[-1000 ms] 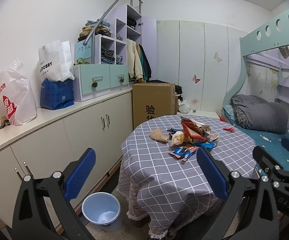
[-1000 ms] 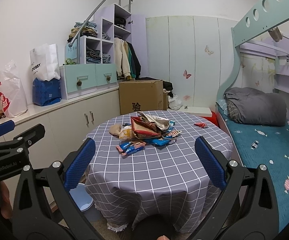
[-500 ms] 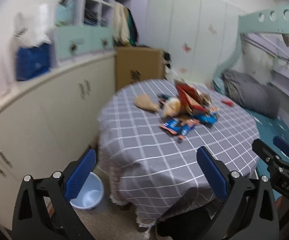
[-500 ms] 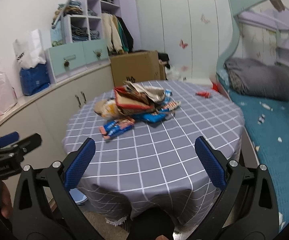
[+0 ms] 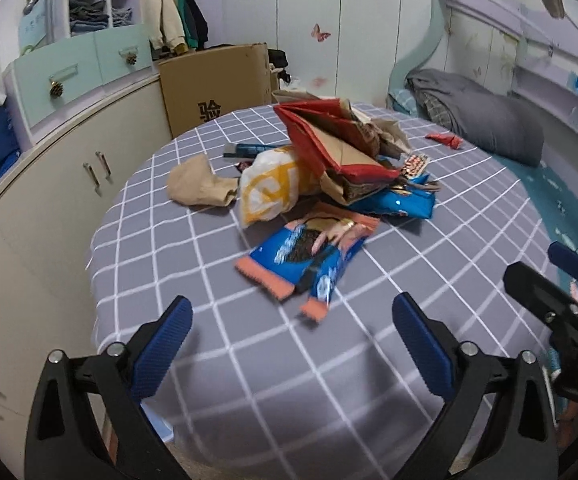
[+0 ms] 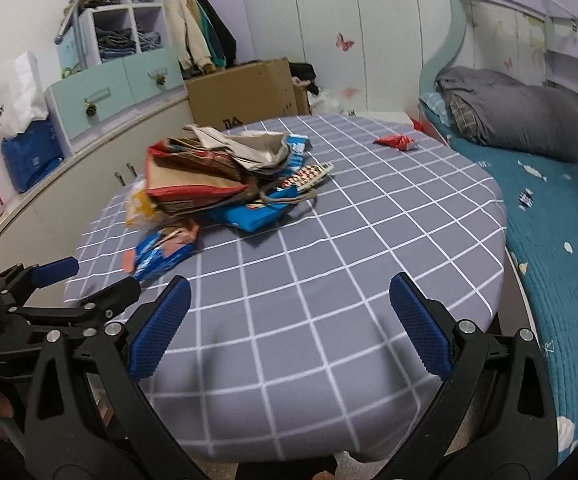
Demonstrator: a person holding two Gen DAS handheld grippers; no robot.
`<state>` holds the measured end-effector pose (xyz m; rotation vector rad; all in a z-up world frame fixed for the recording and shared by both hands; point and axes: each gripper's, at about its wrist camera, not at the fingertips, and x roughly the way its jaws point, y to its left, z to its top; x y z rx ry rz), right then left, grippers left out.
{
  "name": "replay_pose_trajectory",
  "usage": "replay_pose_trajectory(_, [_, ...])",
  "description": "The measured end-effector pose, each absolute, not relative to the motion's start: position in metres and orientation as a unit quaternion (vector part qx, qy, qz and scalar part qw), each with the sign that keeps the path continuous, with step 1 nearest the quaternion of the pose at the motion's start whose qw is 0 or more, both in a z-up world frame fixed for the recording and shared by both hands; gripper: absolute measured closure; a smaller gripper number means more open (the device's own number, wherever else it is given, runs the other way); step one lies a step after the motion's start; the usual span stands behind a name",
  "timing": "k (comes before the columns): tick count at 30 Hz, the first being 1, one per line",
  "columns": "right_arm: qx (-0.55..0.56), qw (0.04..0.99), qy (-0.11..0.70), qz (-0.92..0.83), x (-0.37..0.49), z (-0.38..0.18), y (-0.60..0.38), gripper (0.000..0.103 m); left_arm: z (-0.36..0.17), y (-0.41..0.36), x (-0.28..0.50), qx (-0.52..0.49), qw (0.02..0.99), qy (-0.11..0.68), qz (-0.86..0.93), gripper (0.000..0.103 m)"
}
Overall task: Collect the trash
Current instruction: 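Grasp the blue snack wrapper with the left gripper while the right gripper approaches the tan paper bag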
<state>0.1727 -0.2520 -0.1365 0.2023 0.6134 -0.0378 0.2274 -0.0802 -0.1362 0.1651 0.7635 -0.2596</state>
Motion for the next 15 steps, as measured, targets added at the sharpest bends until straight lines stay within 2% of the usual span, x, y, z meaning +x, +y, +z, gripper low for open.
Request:
replay_pose_trajectory(2, [0.107,0.945,0.31,-0.017,0.182,-0.139,-0.258,0.006,-0.14,-0.086,0.24,0.092,0.912,0.379,-0.129,0.025])
replay_pose_trajectory(6, [0.114,0.94,0.321,-0.014,0.197,-0.142,-0.265,0.006,-0.146,-0.093,0.257,0.095,0.902,0.398,-0.137,0.04])
replay_pose_trajectory(8, [0.115,0.939,0.325,-0.011,0.204,-0.144,-0.266,0.006,-0.148,-0.098,0.261,0.099,0.899,0.402,-0.144,0.059])
replay_pose_trajectory(9, [0.115,0.938,0.328,-0.008,0.206,-0.144,-0.266,0.006,-0.149,-0.099,0.263,0.099,0.898,0.402,-0.15,0.065])
replay_pose_trajectory(11, [0.119,0.936,0.331,-0.004,0.209,-0.145,-0.267,0.006,-0.149,-0.095,0.264,0.085,0.896,0.399,-0.175,0.092])
replay_pose_trajectory(13, [0.121,0.936,0.33,-0.001,0.209,-0.145,-0.267,0.006,-0.148,-0.091,0.262,0.069,0.896,0.397,-0.185,0.099])
replay_pose_trajectory(15, [0.122,0.936,0.329,0.001,0.21,-0.144,-0.266,0.006,-0.146,-0.084,0.256,0.052,0.898,0.395,-0.19,0.101])
